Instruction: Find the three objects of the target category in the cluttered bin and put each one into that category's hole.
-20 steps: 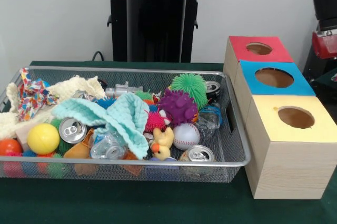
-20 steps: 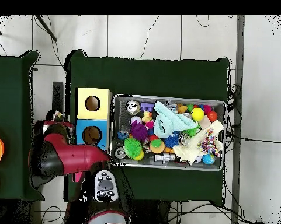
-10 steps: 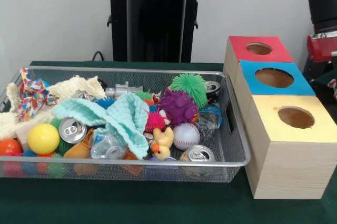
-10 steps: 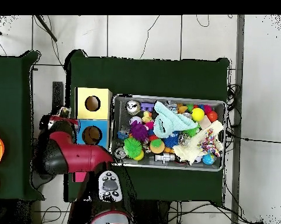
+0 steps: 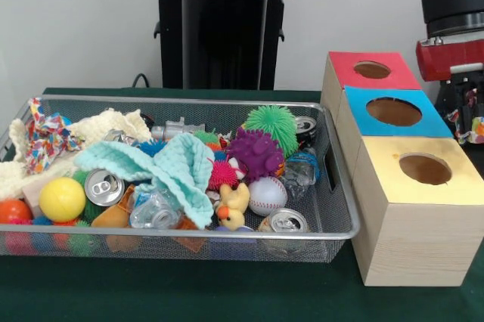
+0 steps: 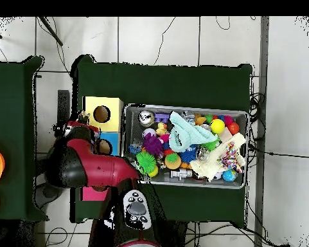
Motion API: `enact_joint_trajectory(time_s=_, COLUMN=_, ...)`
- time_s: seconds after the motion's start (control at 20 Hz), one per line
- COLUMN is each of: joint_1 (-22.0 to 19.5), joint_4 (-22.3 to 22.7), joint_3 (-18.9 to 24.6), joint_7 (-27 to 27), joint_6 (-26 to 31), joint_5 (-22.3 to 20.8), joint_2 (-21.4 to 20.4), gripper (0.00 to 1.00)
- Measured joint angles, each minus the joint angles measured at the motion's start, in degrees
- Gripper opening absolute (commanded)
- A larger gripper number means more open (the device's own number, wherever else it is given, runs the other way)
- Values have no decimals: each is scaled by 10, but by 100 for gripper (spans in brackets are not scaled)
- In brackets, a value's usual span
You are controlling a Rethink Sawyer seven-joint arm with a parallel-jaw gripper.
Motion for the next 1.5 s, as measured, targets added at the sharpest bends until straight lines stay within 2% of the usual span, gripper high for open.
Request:
enact_joint_trajectory(time_s=0.6, joint_1=7, joint_4=0, joint_3=-27, joint_7=0, joint_6=12, joint_5=12, joint_2=0, gripper=0)
enact_joint_trajectory(time_s=1.05, joint_1=7, joint_4=-5, joint_3=-43, joint_7=0, joint_6=11, joint_5=13, joint_2=31, gripper=0)
enact_joint_trajectory(time_s=1.5, joint_1=11, joint_4=-19, joint_3=-57, joint_7=0, joint_6=12, joint_5=15, joint_2=41, gripper=0)
